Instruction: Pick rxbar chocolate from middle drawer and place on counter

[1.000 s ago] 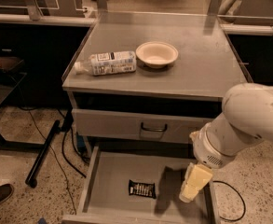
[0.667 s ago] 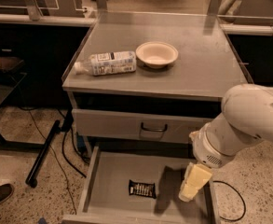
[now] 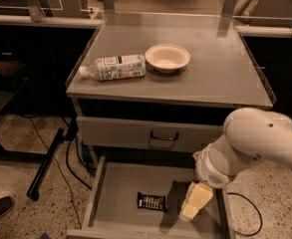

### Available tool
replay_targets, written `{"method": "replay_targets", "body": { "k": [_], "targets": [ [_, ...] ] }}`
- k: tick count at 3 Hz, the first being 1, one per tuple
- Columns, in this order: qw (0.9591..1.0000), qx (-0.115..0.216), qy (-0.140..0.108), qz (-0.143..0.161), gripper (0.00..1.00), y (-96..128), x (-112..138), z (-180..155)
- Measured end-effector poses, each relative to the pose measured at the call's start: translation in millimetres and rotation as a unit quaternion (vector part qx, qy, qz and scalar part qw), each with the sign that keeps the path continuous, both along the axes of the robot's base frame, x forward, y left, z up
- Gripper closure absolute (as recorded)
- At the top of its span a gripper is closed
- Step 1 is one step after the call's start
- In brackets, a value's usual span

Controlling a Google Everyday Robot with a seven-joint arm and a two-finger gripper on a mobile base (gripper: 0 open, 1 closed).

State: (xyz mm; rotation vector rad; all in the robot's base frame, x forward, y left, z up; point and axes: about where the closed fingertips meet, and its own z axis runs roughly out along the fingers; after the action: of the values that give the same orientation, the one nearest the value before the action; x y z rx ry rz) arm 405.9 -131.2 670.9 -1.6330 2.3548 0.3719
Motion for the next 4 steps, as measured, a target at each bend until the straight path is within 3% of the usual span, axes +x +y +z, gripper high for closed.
{"method": "replay_targets", "body": {
  "k": [1, 2, 3, 4],
  "targets": [
    [0.9995, 0.029, 0.011, -0.011, 0.00, 18.0, 13.9, -64.8],
    [0.9995, 0.029, 0.011, -0.011, 0.00, 18.0, 13.9, -64.8],
    [0.9979, 0.063, 0.005, -0.011, 0.00, 27.3, 11.7, -79.7],
    [0.9936, 0.112, -0.008, -0.014, 0.00, 53.7, 31.8, -132.6]
  ]
}}
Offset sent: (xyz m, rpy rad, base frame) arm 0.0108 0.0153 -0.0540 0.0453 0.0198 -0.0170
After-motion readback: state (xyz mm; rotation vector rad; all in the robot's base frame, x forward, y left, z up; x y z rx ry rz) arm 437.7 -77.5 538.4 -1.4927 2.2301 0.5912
